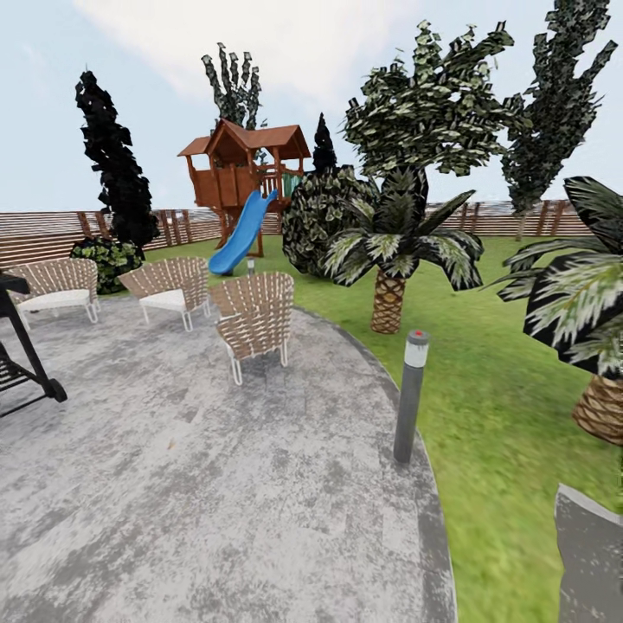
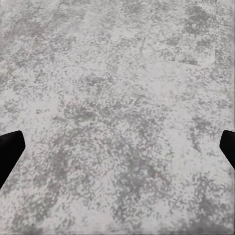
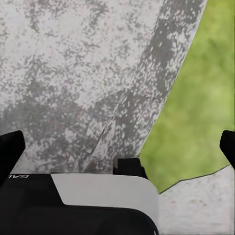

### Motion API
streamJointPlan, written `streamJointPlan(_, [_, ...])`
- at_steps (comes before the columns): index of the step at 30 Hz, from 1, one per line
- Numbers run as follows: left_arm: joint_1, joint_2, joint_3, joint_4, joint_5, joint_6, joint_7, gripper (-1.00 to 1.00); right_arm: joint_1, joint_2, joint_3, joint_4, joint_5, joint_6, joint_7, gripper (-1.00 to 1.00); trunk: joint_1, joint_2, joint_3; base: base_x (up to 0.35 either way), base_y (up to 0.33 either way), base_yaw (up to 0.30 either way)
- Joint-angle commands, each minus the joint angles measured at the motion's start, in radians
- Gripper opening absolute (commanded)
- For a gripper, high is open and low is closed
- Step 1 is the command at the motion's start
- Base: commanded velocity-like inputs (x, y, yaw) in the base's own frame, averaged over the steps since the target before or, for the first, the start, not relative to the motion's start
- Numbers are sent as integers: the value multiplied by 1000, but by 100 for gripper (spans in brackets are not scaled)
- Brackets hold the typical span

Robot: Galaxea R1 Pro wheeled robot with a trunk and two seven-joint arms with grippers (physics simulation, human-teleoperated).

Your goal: Pick up the pesticide atomizer in the garden and spray insectifuge to fully cover both potted plants in the garden.

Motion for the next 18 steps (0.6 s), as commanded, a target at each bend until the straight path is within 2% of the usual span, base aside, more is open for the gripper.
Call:
streamJointPlan(1, [0,0,0,1,0,-3,0,100,0,0,-1,-1,-1,-1,0,100,-1,-1,-1,-308,0,-24])
streamJointPlan(4, [0,0,0,1,0,-3,0,100,0,1,-1,-2,-1,-1,0,100,-1,-1,-1,-146,0,-148])
streamJointPlan(11, [0,1,1,1,0,-3,1,100,0,1,-1,-3,-1,-1,0,100,-1,-1,-1,-21,0,-257])
streamJointPlan(18, [0,2,1,1,0,-3,1,100,0,1,-1,-3,-1,-1,0,100,-1,-1,-1,106,135,-275])
